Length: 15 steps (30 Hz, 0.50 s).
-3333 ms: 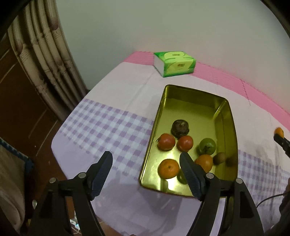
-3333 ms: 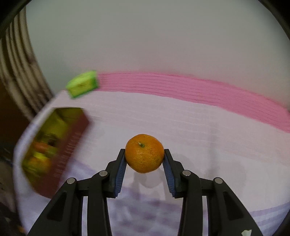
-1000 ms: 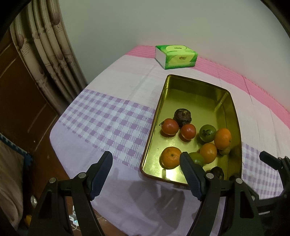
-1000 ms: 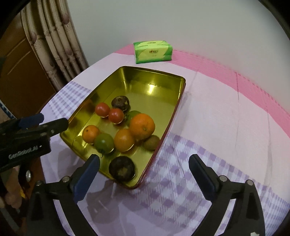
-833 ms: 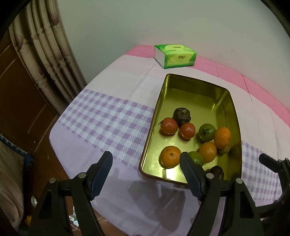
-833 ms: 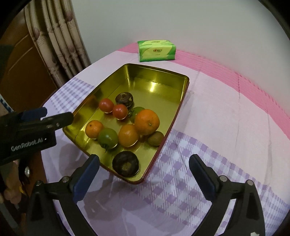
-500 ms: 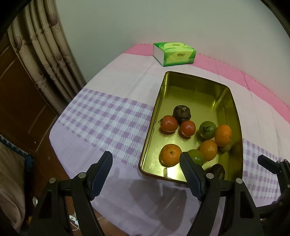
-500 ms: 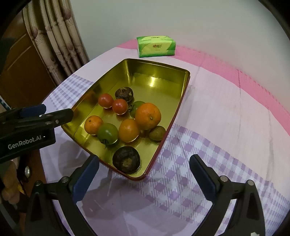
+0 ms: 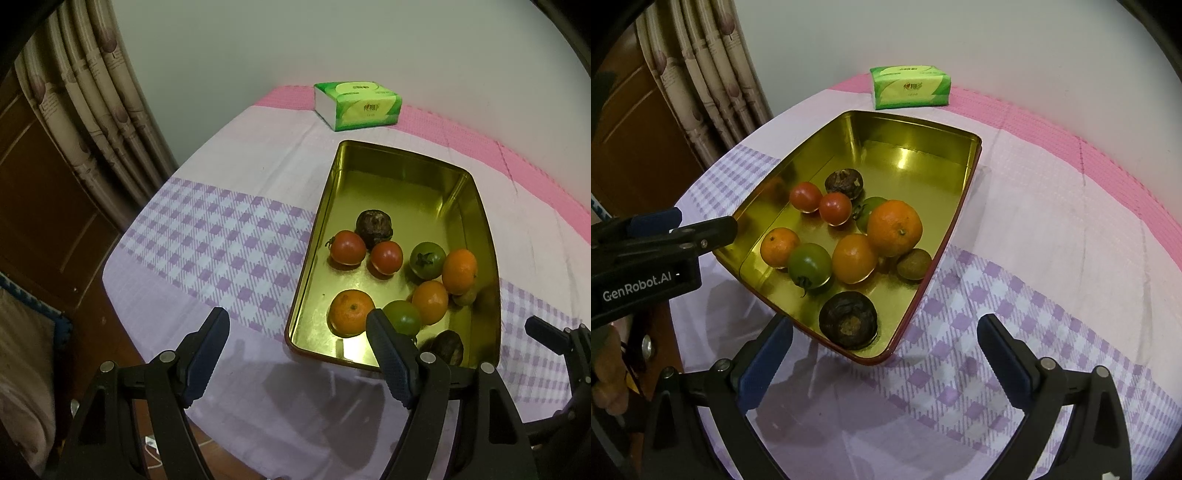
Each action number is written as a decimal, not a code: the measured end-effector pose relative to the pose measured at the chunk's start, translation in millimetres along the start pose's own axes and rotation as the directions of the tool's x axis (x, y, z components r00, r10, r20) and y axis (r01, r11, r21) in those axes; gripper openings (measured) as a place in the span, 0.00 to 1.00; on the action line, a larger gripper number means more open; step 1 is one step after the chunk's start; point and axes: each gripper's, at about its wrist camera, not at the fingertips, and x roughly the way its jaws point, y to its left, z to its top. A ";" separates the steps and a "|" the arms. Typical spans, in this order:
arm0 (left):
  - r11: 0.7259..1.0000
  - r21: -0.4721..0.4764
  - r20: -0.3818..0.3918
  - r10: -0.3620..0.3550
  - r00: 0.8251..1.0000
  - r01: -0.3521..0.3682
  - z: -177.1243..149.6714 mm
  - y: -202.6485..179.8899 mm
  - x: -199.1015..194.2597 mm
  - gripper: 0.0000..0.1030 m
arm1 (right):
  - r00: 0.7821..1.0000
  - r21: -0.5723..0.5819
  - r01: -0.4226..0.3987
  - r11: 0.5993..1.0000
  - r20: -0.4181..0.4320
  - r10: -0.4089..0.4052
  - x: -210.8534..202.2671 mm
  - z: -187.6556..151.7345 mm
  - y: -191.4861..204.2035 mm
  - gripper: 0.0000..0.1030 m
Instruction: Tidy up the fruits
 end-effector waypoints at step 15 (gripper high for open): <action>1.000 0.004 -0.005 0.001 1.000 -0.001 -0.8 0.2 1.4 0.74 | 1.000 -0.013 0.002 1.000 -0.009 -0.002 2.9 -0.3 4.2 0.97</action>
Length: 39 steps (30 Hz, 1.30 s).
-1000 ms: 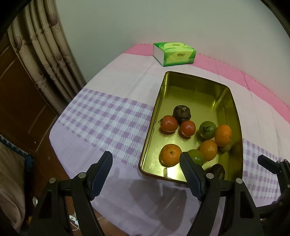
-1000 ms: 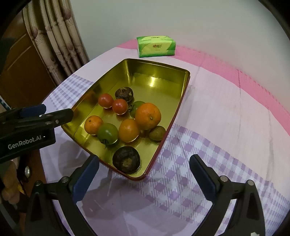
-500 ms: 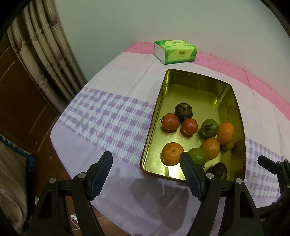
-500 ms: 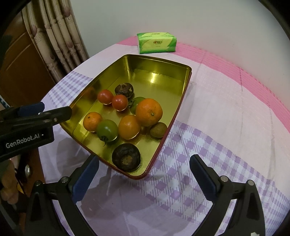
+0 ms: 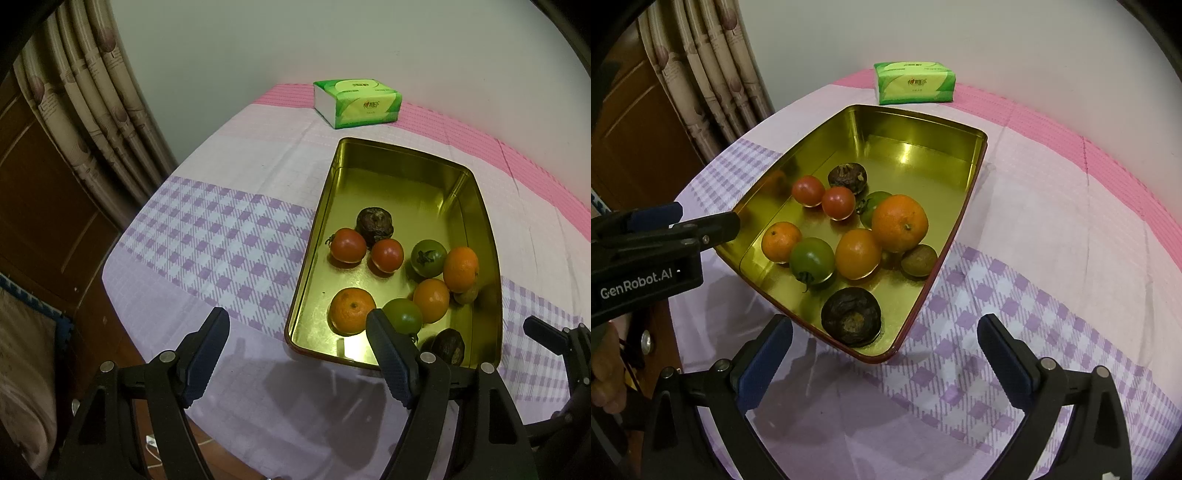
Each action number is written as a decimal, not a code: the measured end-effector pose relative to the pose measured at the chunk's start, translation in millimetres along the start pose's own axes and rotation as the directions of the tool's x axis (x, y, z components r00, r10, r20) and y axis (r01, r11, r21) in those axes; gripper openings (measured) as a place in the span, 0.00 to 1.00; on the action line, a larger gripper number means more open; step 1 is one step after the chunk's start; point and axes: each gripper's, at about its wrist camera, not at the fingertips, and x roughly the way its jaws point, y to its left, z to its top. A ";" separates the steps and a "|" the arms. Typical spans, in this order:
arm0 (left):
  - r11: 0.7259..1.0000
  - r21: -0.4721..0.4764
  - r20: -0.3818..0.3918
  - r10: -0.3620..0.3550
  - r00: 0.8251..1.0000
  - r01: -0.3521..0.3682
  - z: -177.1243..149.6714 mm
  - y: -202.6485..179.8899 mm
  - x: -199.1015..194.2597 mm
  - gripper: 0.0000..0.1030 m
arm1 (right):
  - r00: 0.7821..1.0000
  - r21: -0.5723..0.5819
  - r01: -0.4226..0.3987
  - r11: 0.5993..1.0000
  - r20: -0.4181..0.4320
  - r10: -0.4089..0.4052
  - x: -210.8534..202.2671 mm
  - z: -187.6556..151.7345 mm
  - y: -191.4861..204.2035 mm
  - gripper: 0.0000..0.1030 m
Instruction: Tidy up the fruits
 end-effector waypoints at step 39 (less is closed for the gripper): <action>1.000 0.024 -0.012 0.005 1.000 -0.005 -2.7 -1.7 6.1 0.74 | 1.000 -0.004 -0.010 1.000 -0.017 0.010 6.2 -2.4 2.7 0.97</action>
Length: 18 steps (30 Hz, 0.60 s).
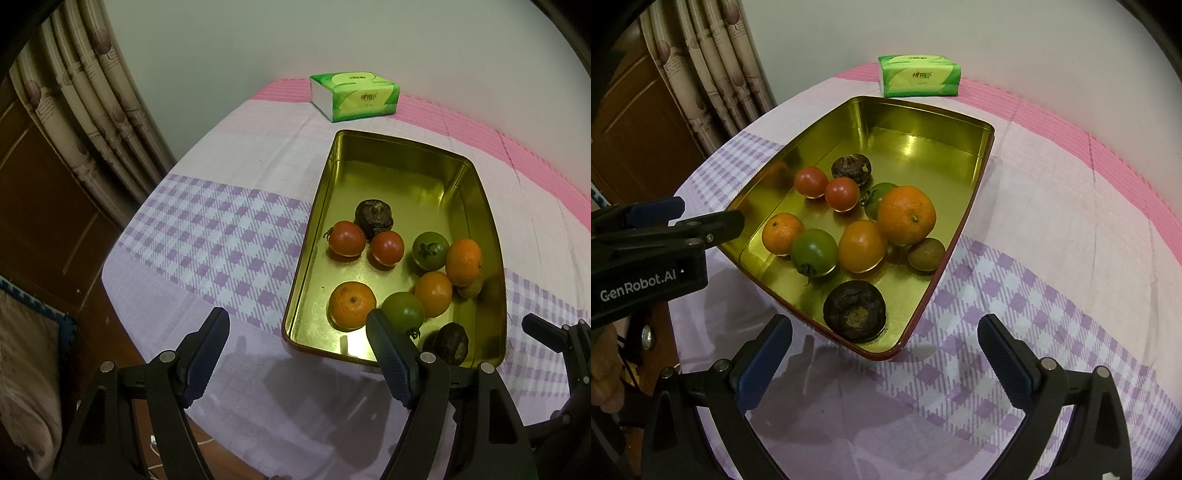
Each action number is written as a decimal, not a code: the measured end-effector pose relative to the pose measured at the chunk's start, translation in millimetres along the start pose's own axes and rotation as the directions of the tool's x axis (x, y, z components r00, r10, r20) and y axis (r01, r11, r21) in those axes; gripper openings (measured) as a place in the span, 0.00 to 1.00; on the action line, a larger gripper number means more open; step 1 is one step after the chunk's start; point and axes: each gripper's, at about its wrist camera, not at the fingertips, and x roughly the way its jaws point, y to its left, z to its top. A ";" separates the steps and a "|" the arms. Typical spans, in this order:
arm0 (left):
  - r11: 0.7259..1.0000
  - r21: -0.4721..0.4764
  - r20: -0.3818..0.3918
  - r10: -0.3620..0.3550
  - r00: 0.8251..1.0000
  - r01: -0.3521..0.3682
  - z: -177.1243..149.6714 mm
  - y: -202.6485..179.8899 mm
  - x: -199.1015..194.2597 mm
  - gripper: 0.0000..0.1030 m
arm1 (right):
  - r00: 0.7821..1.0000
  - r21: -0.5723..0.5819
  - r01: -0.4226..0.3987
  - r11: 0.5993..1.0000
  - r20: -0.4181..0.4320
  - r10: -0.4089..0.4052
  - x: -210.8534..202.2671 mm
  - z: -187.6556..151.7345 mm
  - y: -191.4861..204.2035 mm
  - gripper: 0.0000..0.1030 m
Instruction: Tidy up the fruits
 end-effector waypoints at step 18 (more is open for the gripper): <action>1.000 0.001 0.004 -0.015 1.000 0.015 -0.2 0.7 0.6 0.74 | 1.000 0.004 -0.002 1.000 0.005 0.002 -1.8 0.4 -2.3 0.97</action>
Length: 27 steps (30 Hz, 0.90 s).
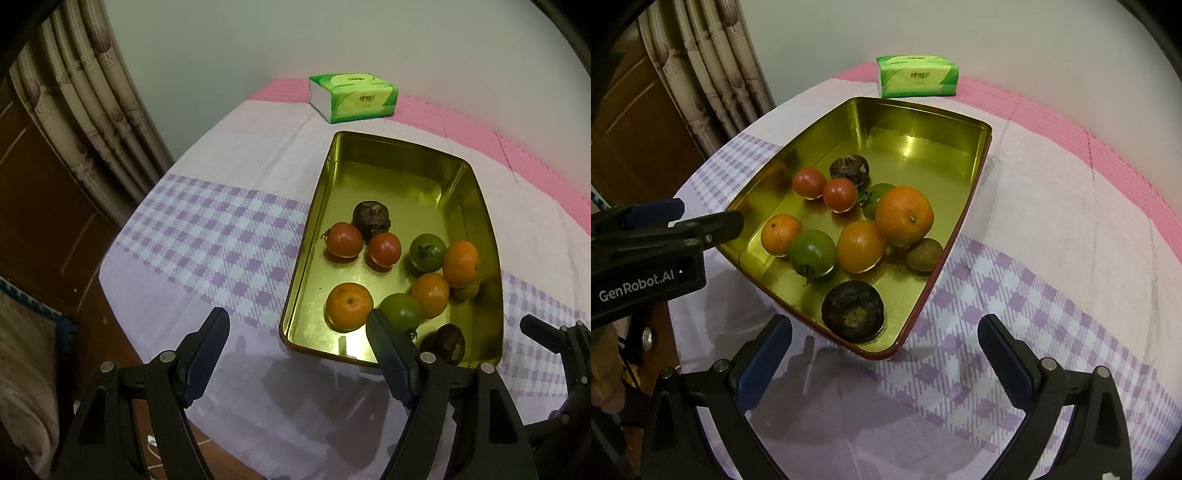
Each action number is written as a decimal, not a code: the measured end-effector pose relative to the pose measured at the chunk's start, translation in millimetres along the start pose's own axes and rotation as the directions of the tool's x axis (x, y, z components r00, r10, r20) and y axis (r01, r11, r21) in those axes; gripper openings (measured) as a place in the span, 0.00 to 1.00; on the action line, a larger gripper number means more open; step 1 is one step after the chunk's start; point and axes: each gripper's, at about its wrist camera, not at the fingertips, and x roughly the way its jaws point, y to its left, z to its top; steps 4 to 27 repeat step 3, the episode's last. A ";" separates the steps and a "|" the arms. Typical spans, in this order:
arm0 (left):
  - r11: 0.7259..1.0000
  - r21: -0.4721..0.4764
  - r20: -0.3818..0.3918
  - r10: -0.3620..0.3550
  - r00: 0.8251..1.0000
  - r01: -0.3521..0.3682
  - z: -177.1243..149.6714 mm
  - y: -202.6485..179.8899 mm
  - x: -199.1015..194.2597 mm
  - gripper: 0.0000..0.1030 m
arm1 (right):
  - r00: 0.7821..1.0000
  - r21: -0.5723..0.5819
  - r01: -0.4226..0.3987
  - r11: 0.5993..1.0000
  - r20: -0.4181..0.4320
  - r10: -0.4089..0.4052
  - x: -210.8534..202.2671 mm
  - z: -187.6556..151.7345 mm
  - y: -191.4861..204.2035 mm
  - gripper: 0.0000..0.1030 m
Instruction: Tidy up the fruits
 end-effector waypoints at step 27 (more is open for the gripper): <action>1.000 0.002 0.000 -0.005 1.000 0.005 0.8 0.3 -0.6 0.74 | 1.000 0.000 -0.001 1.000 0.002 0.001 -0.8 0.1 -0.1 0.97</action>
